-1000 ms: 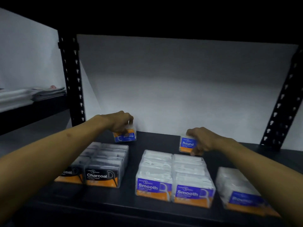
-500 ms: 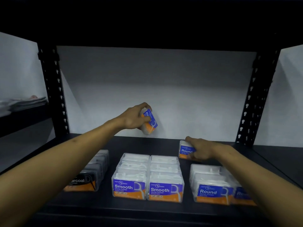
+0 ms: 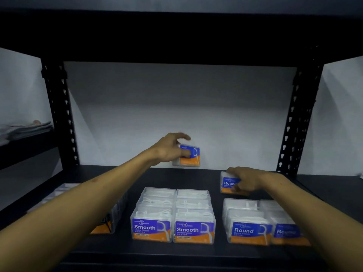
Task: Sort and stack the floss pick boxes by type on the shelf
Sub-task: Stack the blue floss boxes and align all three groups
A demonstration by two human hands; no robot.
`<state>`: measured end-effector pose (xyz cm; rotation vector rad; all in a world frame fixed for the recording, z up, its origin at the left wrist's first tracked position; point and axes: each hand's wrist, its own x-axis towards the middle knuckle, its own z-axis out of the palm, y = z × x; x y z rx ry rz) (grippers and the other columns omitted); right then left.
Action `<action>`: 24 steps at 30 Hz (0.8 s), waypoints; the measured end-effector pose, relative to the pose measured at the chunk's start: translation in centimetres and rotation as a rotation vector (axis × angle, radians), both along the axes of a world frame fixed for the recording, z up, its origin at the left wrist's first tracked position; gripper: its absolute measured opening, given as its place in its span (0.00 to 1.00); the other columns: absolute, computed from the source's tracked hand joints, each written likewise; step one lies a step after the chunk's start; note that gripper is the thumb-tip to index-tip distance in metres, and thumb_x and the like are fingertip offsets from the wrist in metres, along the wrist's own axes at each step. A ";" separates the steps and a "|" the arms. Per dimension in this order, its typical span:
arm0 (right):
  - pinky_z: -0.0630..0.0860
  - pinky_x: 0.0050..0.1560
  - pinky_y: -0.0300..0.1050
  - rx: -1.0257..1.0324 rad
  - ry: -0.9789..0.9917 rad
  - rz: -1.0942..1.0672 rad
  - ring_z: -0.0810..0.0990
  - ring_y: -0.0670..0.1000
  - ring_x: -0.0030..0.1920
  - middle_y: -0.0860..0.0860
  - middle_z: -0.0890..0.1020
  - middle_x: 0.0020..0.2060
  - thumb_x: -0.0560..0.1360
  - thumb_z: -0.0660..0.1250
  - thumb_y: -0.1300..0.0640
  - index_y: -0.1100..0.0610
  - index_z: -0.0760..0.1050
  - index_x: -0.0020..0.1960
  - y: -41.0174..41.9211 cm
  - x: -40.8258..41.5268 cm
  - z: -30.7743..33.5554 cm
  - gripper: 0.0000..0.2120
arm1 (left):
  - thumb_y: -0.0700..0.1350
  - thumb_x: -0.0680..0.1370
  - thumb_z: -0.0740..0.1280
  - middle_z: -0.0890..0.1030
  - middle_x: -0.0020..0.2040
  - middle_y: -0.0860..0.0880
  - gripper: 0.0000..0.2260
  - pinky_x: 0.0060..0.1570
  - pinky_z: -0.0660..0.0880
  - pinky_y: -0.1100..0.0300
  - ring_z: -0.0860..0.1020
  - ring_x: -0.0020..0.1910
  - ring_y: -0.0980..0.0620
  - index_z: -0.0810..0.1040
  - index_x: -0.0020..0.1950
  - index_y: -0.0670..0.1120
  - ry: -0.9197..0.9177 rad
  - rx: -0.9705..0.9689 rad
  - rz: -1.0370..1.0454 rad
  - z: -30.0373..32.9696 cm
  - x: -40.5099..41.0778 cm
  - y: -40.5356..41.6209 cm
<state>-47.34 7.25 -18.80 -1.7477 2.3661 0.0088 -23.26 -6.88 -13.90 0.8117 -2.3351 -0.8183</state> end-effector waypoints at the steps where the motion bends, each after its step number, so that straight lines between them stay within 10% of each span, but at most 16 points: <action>1: 0.72 0.63 0.46 -0.003 -0.002 -0.013 0.75 0.51 0.61 0.52 0.73 0.68 0.77 0.70 0.51 0.52 0.59 0.77 0.4 -0.6 0.0 0.33 | 0.48 0.74 0.73 0.80 0.57 0.46 0.19 0.58 0.78 0.53 0.81 0.54 0.49 0.77 0.65 0.53 -0.028 0.004 0.007 -0.2 -0.5 0.2; 11: 0.66 0.72 0.50 -0.022 -0.033 -0.053 0.70 0.53 0.70 0.51 0.68 0.74 0.80 0.60 0.41 0.43 0.48 0.80 4.0 -3.0 0.0 0.33 | 0.46 0.78 0.68 0.82 0.59 0.46 0.16 0.60 0.78 0.53 0.81 0.57 0.48 0.79 0.65 0.45 -0.297 -0.057 -0.193 -2.9 -5.9 4.4; 24: 0.72 0.54 0.42 -0.152 -0.372 -0.085 0.82 0.46 0.53 0.49 0.84 0.54 0.84 0.56 0.46 0.50 0.79 0.59 7.6 -5.0 0.2 0.15 | 0.44 0.72 0.77 0.81 0.63 0.48 0.25 0.63 0.76 0.53 0.80 0.59 0.49 0.78 0.69 0.46 -0.289 0.014 -0.252 -5.4 -10.0 6.6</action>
